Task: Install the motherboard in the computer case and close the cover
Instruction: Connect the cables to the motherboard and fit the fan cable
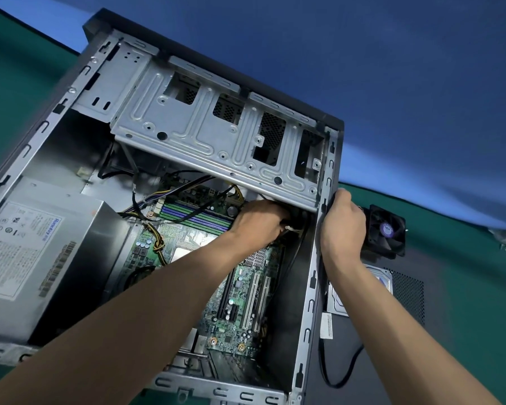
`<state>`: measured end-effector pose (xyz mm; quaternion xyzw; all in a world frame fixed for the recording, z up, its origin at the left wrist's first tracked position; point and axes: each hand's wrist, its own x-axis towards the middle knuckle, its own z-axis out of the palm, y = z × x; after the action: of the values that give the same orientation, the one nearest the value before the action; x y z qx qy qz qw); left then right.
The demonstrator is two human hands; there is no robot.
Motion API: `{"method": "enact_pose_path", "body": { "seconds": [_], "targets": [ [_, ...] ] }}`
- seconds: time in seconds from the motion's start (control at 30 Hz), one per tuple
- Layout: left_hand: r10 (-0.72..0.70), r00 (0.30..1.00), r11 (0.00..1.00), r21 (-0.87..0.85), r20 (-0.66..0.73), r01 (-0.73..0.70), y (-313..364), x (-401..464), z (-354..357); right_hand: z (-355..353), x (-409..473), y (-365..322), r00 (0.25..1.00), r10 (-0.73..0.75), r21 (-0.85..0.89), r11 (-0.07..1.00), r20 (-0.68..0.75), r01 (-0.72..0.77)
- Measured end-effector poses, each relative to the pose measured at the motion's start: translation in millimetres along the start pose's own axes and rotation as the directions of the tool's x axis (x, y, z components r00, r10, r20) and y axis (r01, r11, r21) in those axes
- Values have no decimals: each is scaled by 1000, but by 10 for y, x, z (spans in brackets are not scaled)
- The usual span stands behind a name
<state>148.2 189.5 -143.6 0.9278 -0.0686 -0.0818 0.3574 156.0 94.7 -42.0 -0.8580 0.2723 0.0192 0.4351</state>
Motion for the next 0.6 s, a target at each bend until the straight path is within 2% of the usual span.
{"method": "enact_pose_path", "body": {
  "seconds": [0.17, 0.43, 0.6],
  "targets": [
    [-73, 996, 997, -35, 41, 75, -2, -2, 2, -1, 7, 17, 1000, -8, 5, 1000, 2, 8],
    [5, 998, 998, 64, 60, -9, -35, -32, 20, -7, 0, 21, 1000, -15, 11, 1000, 9, 15],
    [14, 999, 1000, 22, 44, -15, -24, -51, 6, -9, 0, 14, 1000, -4, 8, 1000, 10, 4]
  ]
}}
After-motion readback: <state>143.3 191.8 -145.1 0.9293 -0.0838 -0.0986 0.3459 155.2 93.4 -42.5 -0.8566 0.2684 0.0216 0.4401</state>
